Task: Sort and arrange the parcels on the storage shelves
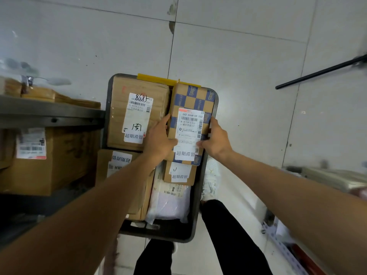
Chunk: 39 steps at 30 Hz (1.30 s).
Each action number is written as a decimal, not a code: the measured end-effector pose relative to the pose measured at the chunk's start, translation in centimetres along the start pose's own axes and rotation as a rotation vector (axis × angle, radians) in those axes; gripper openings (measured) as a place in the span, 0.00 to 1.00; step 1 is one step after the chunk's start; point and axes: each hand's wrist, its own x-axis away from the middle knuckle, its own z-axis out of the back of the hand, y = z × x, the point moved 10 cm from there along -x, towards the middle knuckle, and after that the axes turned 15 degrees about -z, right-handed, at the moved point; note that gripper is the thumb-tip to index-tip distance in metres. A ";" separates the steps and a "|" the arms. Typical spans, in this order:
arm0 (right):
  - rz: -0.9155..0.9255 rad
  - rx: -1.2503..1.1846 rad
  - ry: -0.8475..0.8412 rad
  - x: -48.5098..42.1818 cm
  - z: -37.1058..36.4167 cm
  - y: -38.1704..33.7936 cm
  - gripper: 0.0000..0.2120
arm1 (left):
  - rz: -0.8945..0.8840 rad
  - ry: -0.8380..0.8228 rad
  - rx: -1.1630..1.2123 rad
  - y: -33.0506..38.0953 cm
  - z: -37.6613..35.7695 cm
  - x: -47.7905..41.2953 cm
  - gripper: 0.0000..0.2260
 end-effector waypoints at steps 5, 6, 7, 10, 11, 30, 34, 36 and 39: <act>-0.002 0.187 0.022 2.3 2.1 -2.9 0.31 | -0.038 -0.049 -0.064 4.4 2.2 0.6 0.28; 0.014 0.221 0.017 3.2 2.7 -3.8 0.31 | -0.052 -0.056 -0.092 5.7 3.1 0.9 0.27; 0.033 0.268 0.006 4.4 3.3 -4.8 0.30 | -0.072 -0.067 -0.127 7.0 3.9 1.3 0.26; 0.112 0.455 -0.038 8.9 5.4 -8.3 0.23 | -0.128 -0.122 -0.230 11.9 7.5 2.9 0.22; 0.137 0.519 -0.040 10.7 6.3 -9.4 0.21 | -0.148 -0.147 -0.262 13.7 8.9 3.6 0.19; 0.499 0.555 0.525 61.5 34.5 -27.9 0.31 | -0.665 0.040 -0.651 56.1 38.9 30.7 0.14; 0.540 0.602 0.617 67.1 36.7 -29.0 0.24 | -0.761 0.113 -0.651 61.2 40.5 35.6 0.15; 0.583 0.651 0.627 69.3 36.4 -30.1 0.22 | -0.771 0.147 -0.660 62.1 41.3 38.1 0.15; 0.687 0.724 0.622 72.6 34.6 -32.2 0.15 | -0.718 0.238 -0.664 61.3 43.9 41.8 0.15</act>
